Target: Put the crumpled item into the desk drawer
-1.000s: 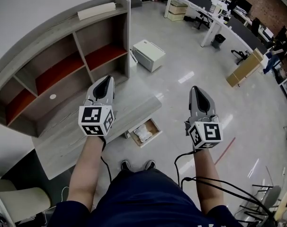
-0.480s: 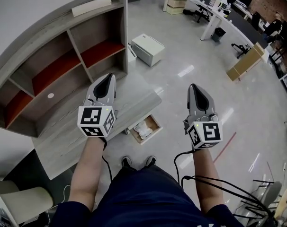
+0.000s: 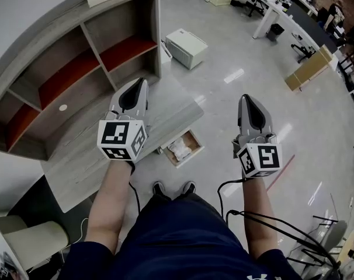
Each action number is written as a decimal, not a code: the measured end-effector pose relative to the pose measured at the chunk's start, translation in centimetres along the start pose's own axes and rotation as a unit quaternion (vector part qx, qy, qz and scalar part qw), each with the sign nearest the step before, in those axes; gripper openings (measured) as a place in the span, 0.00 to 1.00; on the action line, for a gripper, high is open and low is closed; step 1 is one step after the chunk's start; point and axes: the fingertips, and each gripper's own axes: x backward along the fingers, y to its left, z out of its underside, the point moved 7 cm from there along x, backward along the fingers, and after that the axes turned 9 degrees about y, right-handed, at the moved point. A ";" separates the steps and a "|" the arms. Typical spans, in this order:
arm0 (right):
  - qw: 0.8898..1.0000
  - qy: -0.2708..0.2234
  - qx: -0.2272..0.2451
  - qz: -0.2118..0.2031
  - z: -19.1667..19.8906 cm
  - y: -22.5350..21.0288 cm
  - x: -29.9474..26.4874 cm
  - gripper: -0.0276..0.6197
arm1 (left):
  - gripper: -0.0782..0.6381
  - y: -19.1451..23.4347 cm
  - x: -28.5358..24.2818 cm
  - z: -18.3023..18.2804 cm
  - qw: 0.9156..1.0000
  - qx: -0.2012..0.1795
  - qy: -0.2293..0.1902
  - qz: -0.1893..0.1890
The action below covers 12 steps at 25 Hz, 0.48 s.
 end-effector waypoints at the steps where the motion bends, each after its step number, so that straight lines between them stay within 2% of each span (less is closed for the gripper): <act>1: 1.000 0.000 -0.003 0.001 0.1 0.0 -0.1 0.05 | 0.12 0.0 0.0 0.1 1.000 0.000 0.002 0.000; 12: 1.000 0.009 -0.011 0.007 0.9 -0.4 -0.7 0.05 | 0.12 -0.2 -0.8 0.7 1.000 0.005 0.009 0.010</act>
